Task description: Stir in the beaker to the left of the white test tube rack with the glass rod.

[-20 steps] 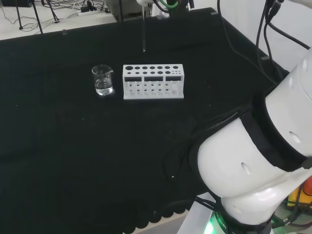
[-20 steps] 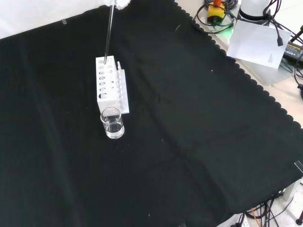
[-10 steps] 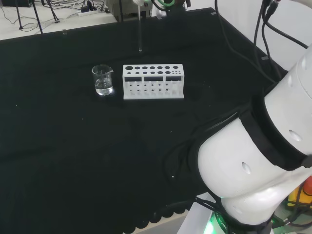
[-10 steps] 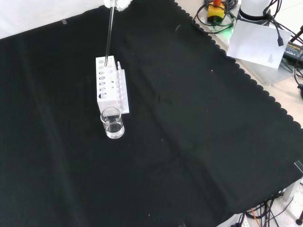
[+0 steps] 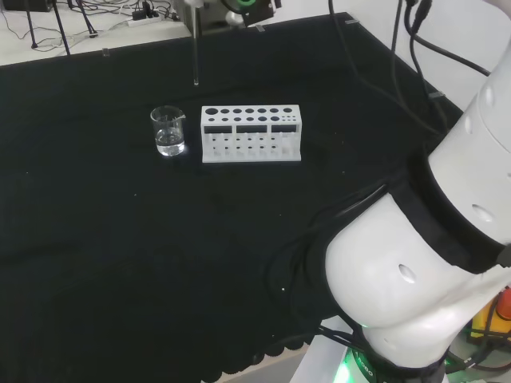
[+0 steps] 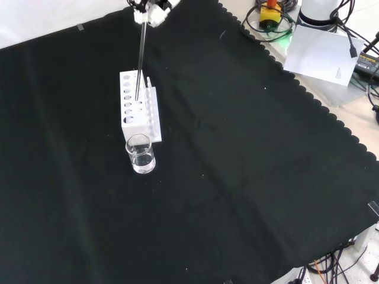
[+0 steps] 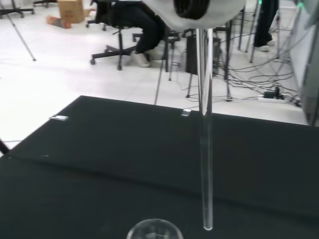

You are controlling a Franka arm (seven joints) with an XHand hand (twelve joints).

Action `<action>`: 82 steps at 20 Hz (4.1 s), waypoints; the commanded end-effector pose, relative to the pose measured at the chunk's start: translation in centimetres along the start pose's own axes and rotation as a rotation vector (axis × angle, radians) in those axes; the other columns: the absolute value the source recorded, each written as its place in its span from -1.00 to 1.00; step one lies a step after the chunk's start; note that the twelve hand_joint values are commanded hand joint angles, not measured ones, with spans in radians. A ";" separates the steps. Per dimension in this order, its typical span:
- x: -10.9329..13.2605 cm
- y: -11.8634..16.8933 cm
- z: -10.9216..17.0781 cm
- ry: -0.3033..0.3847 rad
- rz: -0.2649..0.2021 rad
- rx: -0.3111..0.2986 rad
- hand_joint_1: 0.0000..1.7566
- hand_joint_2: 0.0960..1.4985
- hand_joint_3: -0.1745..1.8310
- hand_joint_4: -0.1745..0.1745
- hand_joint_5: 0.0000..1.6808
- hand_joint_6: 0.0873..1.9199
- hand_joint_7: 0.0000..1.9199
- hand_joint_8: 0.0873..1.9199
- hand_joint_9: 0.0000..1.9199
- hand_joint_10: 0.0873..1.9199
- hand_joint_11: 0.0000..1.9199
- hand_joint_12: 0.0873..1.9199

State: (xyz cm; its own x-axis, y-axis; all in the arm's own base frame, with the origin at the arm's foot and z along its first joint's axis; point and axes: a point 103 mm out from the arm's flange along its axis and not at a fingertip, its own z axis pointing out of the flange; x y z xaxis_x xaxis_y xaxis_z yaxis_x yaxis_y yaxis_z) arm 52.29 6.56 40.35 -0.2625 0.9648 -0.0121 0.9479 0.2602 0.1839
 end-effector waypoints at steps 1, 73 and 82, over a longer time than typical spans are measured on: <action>3.4 2.3 1.3 0.033 -0.109 -0.007 0.48 0.29 -0.73 -1.00 0.37 -0.63 0.20 0.04 0.66 -0.07 0.48 0.13; 0.1 5.4 14.9 0.098 -0.122 0.123 0.48 0.32 -0.77 -1.00 0.38 -0.65 0.21 0.03 0.67 -0.07 0.48 0.13; 2.9 3.7 14.3 0.095 -0.142 0.137 0.48 0.32 -0.78 -1.00 0.38 -0.65 0.21 0.03 0.67 -0.07 0.49 0.13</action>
State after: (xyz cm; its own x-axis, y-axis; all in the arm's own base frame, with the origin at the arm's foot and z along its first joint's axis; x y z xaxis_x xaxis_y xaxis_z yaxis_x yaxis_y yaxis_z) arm 58.52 9.51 26.71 -0.3890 0.9189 0.0657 0.9211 0.3866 0.0468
